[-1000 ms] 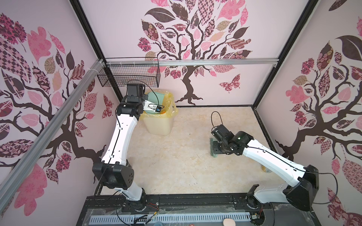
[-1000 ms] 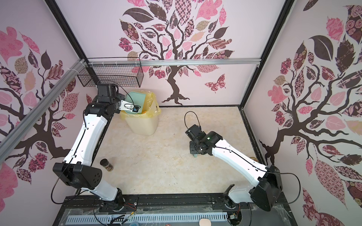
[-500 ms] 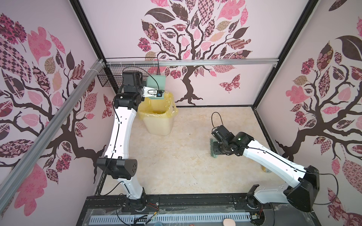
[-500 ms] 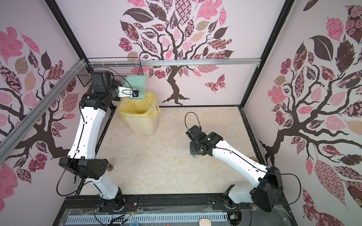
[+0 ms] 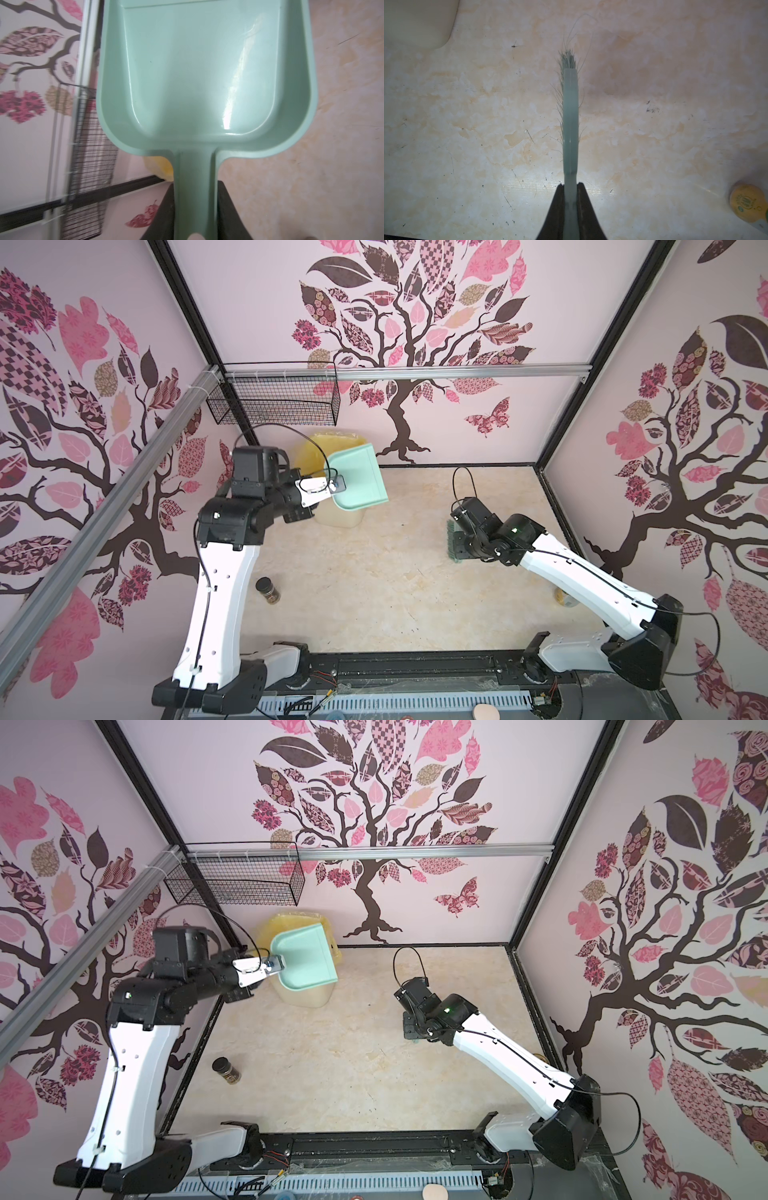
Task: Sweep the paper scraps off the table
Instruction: 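Lower the empty dustpan to the table with the left gripper and open it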
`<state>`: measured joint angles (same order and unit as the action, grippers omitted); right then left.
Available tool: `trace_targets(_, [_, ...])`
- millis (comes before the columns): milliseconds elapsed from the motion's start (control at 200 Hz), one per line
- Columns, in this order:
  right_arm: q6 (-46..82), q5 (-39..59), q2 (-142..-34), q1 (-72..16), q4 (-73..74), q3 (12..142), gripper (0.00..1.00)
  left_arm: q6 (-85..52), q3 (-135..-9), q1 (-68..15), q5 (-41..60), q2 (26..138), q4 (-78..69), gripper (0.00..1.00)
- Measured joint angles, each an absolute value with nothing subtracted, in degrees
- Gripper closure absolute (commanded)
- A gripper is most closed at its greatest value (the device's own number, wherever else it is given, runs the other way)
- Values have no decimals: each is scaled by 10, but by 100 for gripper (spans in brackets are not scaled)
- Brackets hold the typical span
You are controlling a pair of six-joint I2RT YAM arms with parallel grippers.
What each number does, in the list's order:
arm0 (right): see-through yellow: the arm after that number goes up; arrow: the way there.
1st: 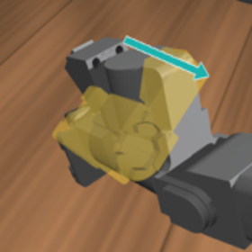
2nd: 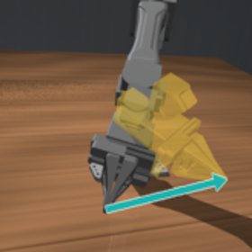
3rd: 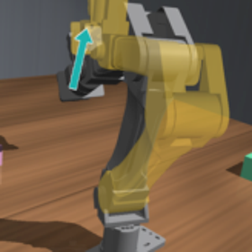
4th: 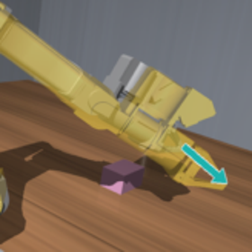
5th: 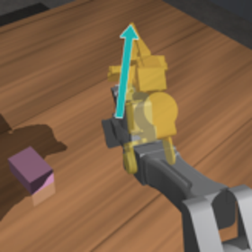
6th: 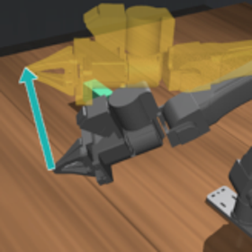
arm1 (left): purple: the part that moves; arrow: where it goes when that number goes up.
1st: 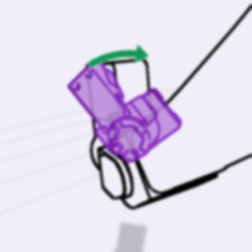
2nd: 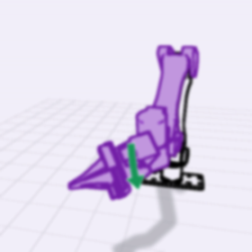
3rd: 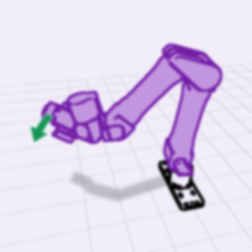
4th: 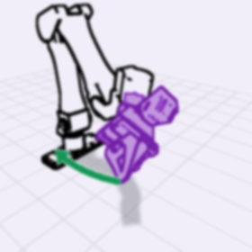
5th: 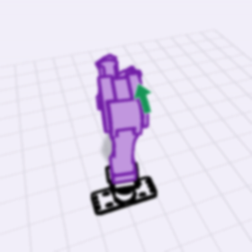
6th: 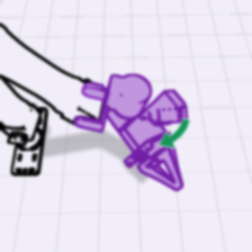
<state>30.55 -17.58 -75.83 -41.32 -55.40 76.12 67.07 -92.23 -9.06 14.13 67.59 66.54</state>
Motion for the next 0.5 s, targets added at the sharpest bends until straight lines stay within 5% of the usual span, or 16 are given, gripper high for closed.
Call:
trace_targets(285, [219,-286,-778,-413,-563,815,100,529,-552,-199,157,627,534,100])
trace_targets(500, [201,-317,-813,-412,-582,815,100,479,-485,-248,146,700,435,100])
